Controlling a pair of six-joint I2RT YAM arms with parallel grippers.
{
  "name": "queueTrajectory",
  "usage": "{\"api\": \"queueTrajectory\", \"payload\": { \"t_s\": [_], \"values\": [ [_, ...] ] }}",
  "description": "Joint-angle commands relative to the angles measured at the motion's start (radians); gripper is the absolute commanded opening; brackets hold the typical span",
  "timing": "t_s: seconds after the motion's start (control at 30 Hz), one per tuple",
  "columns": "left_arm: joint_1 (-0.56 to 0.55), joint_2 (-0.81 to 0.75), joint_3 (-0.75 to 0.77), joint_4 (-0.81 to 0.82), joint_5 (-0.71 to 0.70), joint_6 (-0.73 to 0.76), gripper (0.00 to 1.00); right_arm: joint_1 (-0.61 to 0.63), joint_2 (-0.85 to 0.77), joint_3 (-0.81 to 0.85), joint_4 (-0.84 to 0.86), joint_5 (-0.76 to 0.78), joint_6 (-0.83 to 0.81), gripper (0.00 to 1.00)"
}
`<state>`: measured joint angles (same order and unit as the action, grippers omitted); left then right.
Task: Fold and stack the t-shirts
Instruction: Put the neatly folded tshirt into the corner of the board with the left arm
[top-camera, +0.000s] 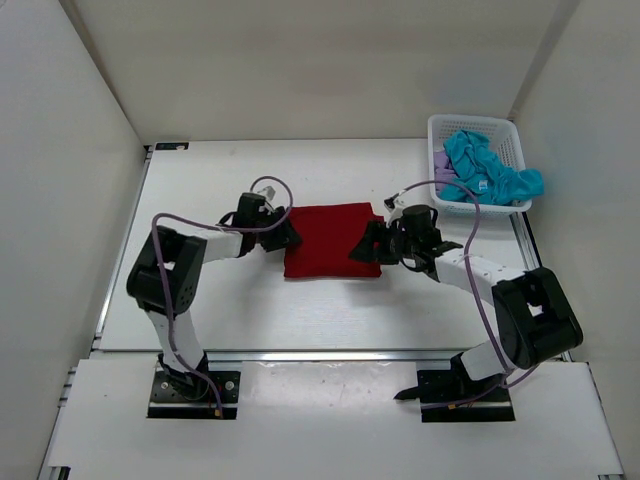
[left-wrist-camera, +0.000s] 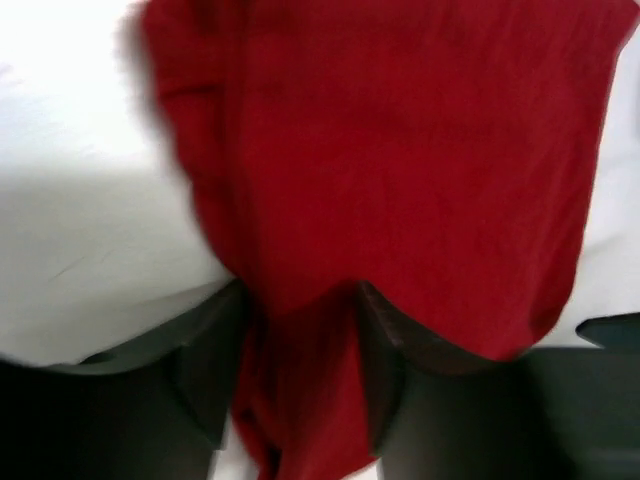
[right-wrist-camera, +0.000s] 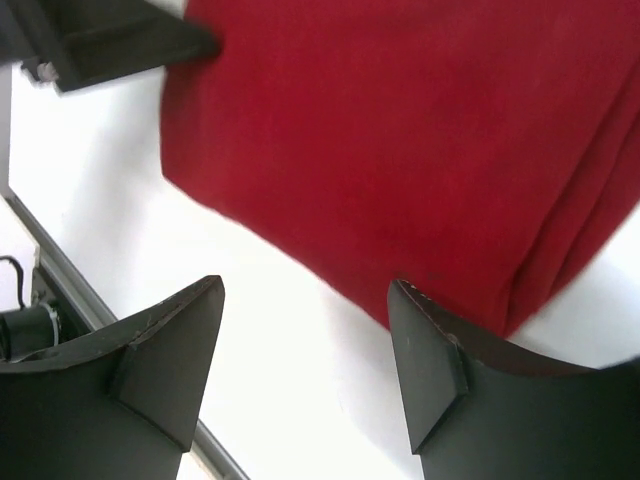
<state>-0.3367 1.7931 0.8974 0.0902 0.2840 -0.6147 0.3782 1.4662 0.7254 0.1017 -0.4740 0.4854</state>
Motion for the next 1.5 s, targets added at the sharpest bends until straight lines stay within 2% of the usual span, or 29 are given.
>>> {"api": "queueTrajectory", "payload": {
  "t_s": [0.0, 0.03, 0.1, 0.2, 0.37, 0.47, 0.53, 0.57, 0.63, 0.77, 0.9, 1.07, 1.2, 1.33, 1.37, 1.43, 1.47],
  "values": [
    [-0.064, 0.107, 0.059, -0.047, 0.029, -0.002, 0.54, -0.019, -0.049, -0.032, 0.108, -0.035, 0.019, 0.65],
    [-0.07, 0.133, 0.076, -0.029, 0.035, -0.019, 0.38, -0.027, -0.056, -0.047, 0.108, -0.035, 0.016, 0.65],
    [-0.076, 0.17, 0.153, -0.023, 0.046, -0.051, 0.14, -0.03, -0.066, -0.052, 0.107, -0.038, 0.01, 0.65],
    [-0.067, 0.219, 0.294, -0.039, 0.054, -0.088, 0.0, -0.027, -0.075, -0.055, 0.087, -0.02, -0.019, 0.64],
    [0.054, 0.213, 0.487, -0.165, 0.023, -0.083, 0.0, -0.036, -0.09, -0.087, 0.073, -0.029, -0.03, 0.64],
    [0.221, 0.19, 0.528, -0.191, 0.047, -0.094, 0.0, -0.051, -0.112, -0.115, 0.096, -0.043, -0.027, 0.63],
    [0.377, 0.151, 0.491, -0.172, 0.06, -0.1, 0.0, -0.05, -0.11, -0.119, 0.101, -0.064, -0.022, 0.63],
    [0.415, 0.143, 0.479, -0.162, 0.052, -0.097, 0.0, -0.056, -0.109, -0.118, 0.099, -0.069, -0.034, 0.63],
    [0.551, 0.095, 0.372, -0.115, 0.055, -0.129, 0.0, -0.045, -0.095, -0.112, 0.101, -0.077, -0.037, 0.63],
    [0.724, 0.068, 0.198, 0.051, 0.102, -0.221, 0.0, -0.022, -0.081, -0.113, 0.105, -0.095, -0.039, 0.63],
    [0.771, 0.161, 0.231, 0.046, 0.104, -0.227, 0.0, 0.019, -0.063, -0.107, 0.112, -0.103, -0.025, 0.63],
    [0.797, 0.281, 0.36, 0.01, 0.113, -0.226, 0.0, 0.076, -0.049, -0.072, 0.081, -0.066, -0.034, 0.63],
    [0.8, 0.336, 0.455, -0.052, 0.095, -0.209, 0.04, 0.087, -0.038, -0.046, 0.066, -0.055, -0.036, 0.63],
    [0.795, 0.457, 0.662, -0.189, 0.106, -0.172, 0.09, 0.096, -0.023, -0.014, 0.027, -0.046, -0.036, 0.62],
    [0.794, 0.488, 0.714, -0.214, 0.101, -0.172, 0.11, 0.099, -0.026, -0.011, 0.026, -0.035, -0.042, 0.63],
    [0.797, 0.491, 0.727, -0.218, 0.113, -0.166, 0.22, 0.097, -0.033, -0.009, 0.02, -0.02, -0.045, 0.63],
    [0.791, 0.47, 0.697, -0.207, 0.115, -0.168, 0.31, 0.093, -0.038, -0.011, 0.021, -0.014, -0.044, 0.64]
  ]
}}
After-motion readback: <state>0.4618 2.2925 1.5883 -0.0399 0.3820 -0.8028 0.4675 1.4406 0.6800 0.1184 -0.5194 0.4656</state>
